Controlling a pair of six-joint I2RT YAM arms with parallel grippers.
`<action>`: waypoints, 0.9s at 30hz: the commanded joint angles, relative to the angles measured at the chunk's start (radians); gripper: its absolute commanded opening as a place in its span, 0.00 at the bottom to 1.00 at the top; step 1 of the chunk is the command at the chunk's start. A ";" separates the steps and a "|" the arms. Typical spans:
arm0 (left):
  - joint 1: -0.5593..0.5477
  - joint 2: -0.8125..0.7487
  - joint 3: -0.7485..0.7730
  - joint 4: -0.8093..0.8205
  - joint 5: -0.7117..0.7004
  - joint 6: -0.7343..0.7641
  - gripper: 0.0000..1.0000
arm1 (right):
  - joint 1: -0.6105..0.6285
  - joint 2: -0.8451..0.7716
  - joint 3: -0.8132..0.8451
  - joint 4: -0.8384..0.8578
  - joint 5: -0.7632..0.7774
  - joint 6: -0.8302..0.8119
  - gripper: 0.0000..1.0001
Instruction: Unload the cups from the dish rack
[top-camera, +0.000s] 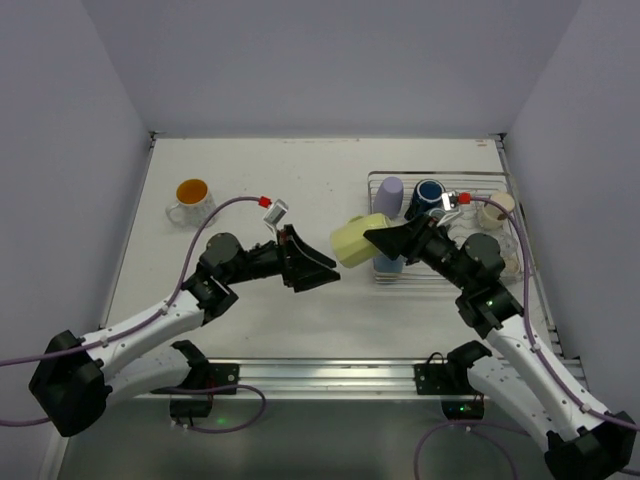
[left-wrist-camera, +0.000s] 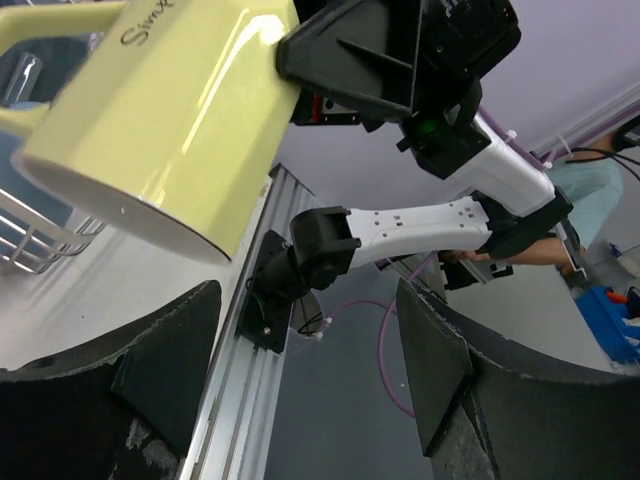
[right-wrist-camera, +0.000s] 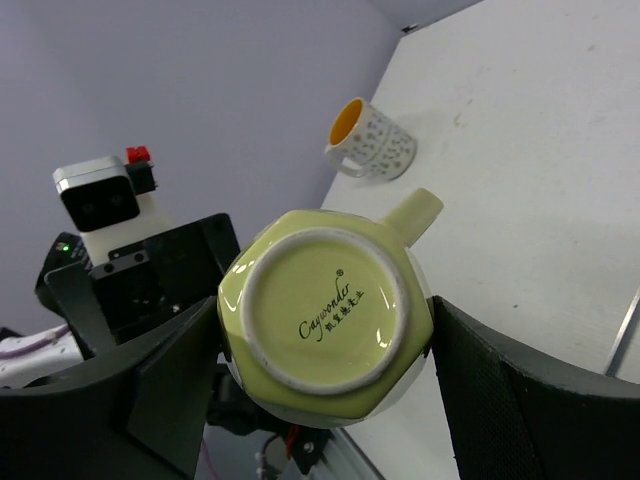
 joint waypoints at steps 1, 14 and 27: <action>-0.019 0.017 0.051 0.136 -0.067 -0.028 0.74 | 0.029 -0.005 0.011 0.323 -0.109 0.118 0.24; -0.056 0.092 0.064 0.301 -0.167 -0.042 0.41 | 0.097 0.055 -0.096 0.502 -0.086 0.213 0.24; -0.054 -0.168 0.107 -0.167 -0.628 0.249 0.00 | 0.108 0.053 -0.125 0.349 0.041 0.107 0.99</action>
